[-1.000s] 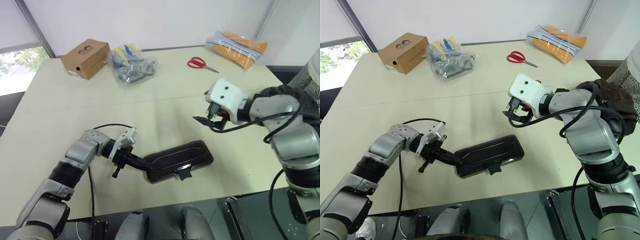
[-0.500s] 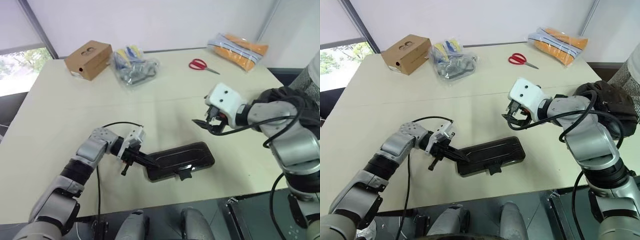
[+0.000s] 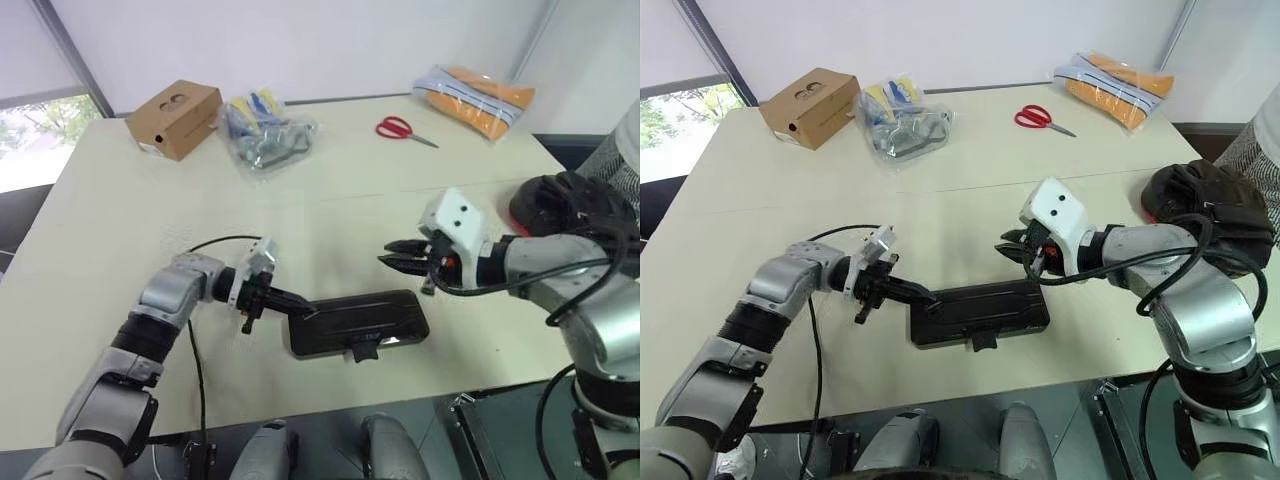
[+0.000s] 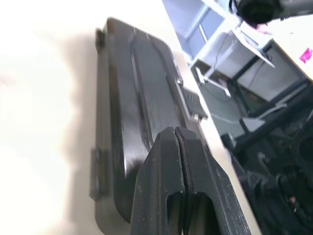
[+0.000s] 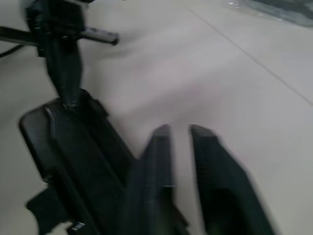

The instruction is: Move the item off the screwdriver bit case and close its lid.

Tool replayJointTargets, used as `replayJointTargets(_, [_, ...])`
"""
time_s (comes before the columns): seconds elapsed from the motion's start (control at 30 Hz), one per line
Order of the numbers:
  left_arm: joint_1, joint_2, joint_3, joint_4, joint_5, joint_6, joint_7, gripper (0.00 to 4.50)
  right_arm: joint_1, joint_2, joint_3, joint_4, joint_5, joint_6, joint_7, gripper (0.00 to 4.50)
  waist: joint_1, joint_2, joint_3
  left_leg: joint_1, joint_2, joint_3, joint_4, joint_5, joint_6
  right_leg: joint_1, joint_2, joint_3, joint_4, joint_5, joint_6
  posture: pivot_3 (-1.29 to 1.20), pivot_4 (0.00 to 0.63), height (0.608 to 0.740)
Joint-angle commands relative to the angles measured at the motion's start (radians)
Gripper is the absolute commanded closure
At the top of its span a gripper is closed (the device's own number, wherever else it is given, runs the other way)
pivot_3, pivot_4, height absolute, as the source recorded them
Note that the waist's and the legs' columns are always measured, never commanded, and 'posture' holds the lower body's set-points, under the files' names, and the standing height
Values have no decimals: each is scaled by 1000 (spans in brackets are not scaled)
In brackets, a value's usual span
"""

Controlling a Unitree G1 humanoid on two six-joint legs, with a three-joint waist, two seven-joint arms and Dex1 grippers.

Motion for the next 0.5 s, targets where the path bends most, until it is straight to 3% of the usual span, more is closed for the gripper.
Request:
replayJointTargets(0.03, [-52,-11,27,-8,-23,23,5,4500,61,25,-5,-77,84,2,-6,4464,2,0,0,0,0,0,0,0,0,0,0,0,0,0,0,0,150,740])
replayJointTargets(0.27, [-168,-89,1,158,49,-46,33,4500,214,1,116,-104,116,-50,-25,4464,0,0,0,0,-1,1,1,0,0,1,0,-1,0,0,0,0,150,740])
replayJointTargets(0.5, [-214,-173,-37,311,153,-190,55,4500,296,-43,250,-39,46,-156,-48,4464,-2,-1,1,0,-1,3,1,0,0,1,0,-1,0,0,0,0,150,740])
